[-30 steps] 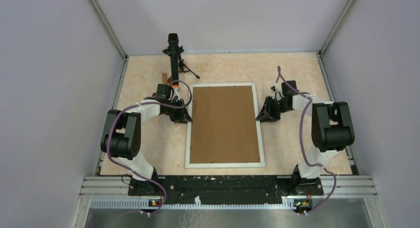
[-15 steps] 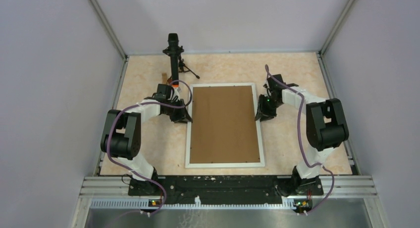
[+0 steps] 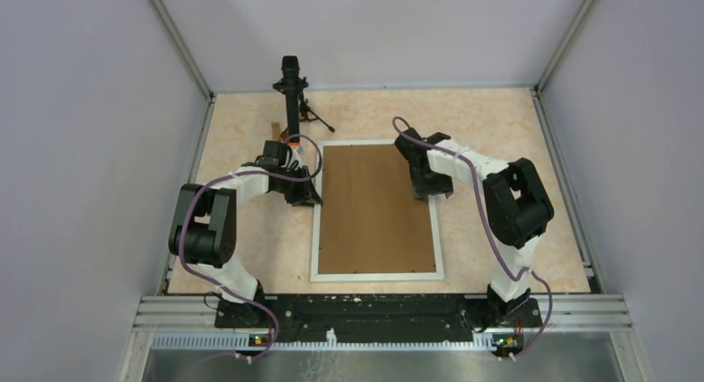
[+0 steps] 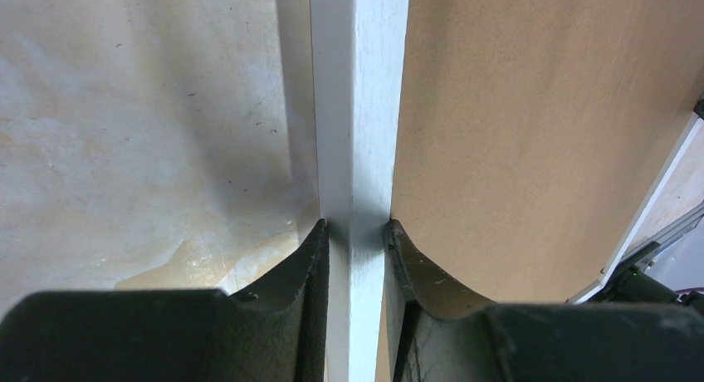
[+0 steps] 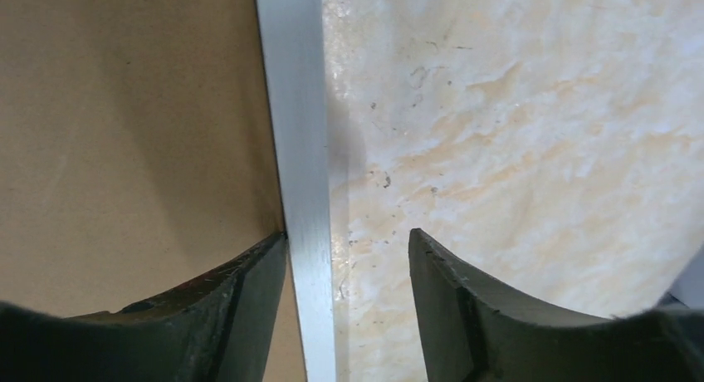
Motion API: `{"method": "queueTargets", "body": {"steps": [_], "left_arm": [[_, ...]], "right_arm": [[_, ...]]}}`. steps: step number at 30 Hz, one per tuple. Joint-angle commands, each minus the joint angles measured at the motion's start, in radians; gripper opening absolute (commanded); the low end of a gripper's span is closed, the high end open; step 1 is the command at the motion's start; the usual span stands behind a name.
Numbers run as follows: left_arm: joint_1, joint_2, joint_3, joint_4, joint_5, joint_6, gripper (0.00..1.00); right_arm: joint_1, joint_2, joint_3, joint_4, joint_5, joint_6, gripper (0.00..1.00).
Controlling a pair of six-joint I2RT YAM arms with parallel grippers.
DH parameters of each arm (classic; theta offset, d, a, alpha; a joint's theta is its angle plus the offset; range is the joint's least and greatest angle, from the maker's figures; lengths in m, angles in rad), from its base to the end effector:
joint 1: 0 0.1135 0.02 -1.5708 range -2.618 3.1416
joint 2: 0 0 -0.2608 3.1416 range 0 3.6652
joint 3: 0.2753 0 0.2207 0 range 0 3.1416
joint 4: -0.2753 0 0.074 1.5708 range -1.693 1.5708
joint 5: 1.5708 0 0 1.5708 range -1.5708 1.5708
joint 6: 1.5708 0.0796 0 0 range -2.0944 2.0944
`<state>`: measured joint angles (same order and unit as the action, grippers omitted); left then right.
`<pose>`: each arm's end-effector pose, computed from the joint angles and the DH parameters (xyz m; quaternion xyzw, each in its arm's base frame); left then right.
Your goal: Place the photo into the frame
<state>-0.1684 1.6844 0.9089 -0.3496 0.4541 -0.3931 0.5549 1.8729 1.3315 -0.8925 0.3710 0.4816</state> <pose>0.2958 -0.0857 0.1355 -0.0571 0.9498 -0.2706 0.1461 0.2963 0.1497 0.1577 -0.0233 0.9803 -0.1265 0.1495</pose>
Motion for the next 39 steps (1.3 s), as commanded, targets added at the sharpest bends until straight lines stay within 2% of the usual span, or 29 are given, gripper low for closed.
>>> {"method": "queueTargets", "body": {"steps": [1, 4, 7, 12, 17, 23, 26, 39], "left_arm": [[-0.006, 0.069, -0.071, -0.179, -0.222, 0.067, 0.00], [-0.006, 0.058, -0.076, -0.175, -0.227, 0.068, 0.00], [-0.006, 0.068, -0.067, -0.176, -0.220, 0.068, 0.00], [-0.006, 0.070, -0.067, -0.176, -0.219, 0.072, 0.00], [-0.008, 0.070, -0.066, -0.178, -0.222, 0.075, 0.00], [-0.009, 0.072, -0.068, -0.176, -0.217, 0.077, 0.00], [-0.008, 0.073, -0.068, -0.176, -0.220, 0.077, 0.00], [-0.008, 0.089, -0.064, -0.175, -0.204, 0.079, 0.00]], "right_arm": [[0.042, -0.003, 0.122, -0.024, -0.013, 0.011, 0.67], [-0.011, -0.186, 0.198, 0.013, -0.190, -0.100, 0.79], [-0.153, -0.284, 0.166, 0.109, -0.431, -0.150, 0.79], [-0.399, -0.280, -0.006, 0.329, -0.771, -0.109, 0.71], [-0.501, -0.140, -0.029, 0.491, -0.980, -0.083, 0.54], [-0.520, 0.026, 0.036, 0.538, -1.050, -0.114, 0.45], [-0.520, 0.080, 0.053, 0.531, -1.063, -0.124, 0.44], [-0.528, 0.189, 0.079, 0.539, -0.964, -0.138, 0.33]]}}
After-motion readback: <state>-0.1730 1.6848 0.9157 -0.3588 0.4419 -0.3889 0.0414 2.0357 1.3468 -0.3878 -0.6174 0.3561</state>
